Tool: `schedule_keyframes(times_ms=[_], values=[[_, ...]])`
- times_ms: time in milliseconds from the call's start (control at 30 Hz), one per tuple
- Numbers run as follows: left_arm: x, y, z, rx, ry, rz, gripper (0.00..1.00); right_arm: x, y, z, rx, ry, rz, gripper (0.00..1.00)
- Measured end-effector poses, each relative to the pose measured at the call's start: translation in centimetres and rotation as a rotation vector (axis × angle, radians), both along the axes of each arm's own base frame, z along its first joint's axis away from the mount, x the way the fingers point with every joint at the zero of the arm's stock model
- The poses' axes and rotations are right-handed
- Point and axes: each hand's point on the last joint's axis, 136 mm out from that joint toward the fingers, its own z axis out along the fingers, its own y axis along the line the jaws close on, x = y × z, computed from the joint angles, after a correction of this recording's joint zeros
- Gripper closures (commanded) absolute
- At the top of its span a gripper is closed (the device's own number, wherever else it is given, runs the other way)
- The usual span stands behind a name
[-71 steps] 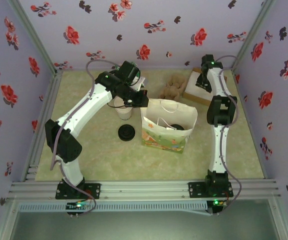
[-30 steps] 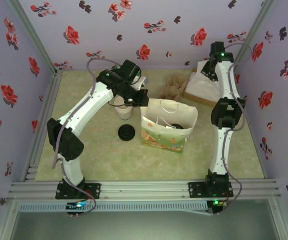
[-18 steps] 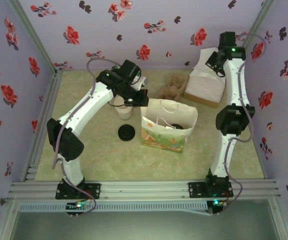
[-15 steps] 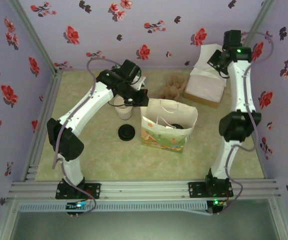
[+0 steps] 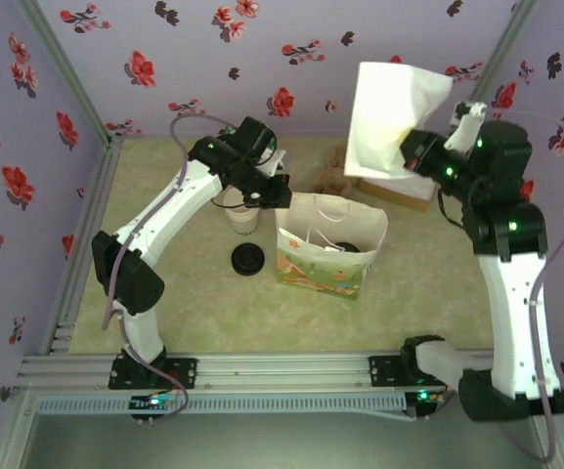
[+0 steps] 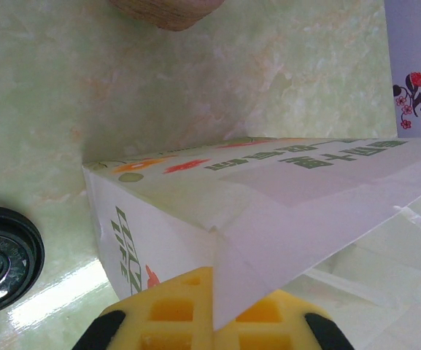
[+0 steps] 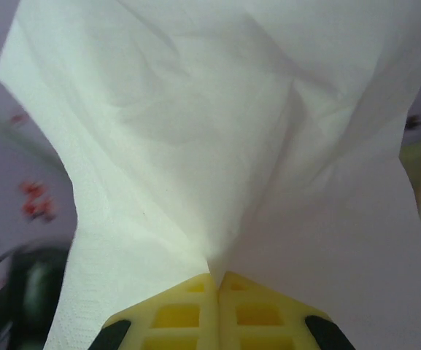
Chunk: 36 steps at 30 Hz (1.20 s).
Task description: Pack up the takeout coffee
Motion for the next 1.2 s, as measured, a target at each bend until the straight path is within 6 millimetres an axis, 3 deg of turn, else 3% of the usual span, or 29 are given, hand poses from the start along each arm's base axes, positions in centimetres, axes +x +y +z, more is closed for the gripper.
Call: schedule_keyframes(times_ms=[67, 200, 467, 600, 767, 967, 1200], values=[[0.0, 0.0, 0.0, -0.001, -0.001, 0.0, 1.0, -2.0, 1.7, -0.8, 0.011, -0.011, 0.083, 1.0], [0.0, -0.1, 0.0, -0.006, 0.001, 0.001, 1.0, -4.8, 3.9, -4.3, 0.015, 0.025, 0.196, 1.0], [0.0, -0.2, 0.0, -0.011, 0.003, 0.002, 1.0, -8.0, 6.4, -10.6, 0.032, 0.126, 0.322, 1.0], [0.1, -0.2, 0.0, -0.012, 0.004, 0.004, 1.0, -9.3, 6.9, -11.9, 0.017, 0.14, 0.351, 1.0], [0.1, -0.3, 0.0, -0.016, 0.003, 0.004, 1.0, -9.7, 6.6, -14.3, 0.0, 0.172, 0.335, 1.0], [-0.1, -0.2, 0.0, -0.017, 0.002, 0.001, 1.0, -8.6, 6.6, -17.6, -0.042, 0.266, 0.299, 1.0], [-0.6, -0.3, 0.1, -0.021, -0.002, -0.006, 1.0, -8.0, 6.3, -17.1, -0.083, 0.349, 0.264, 1.0]])
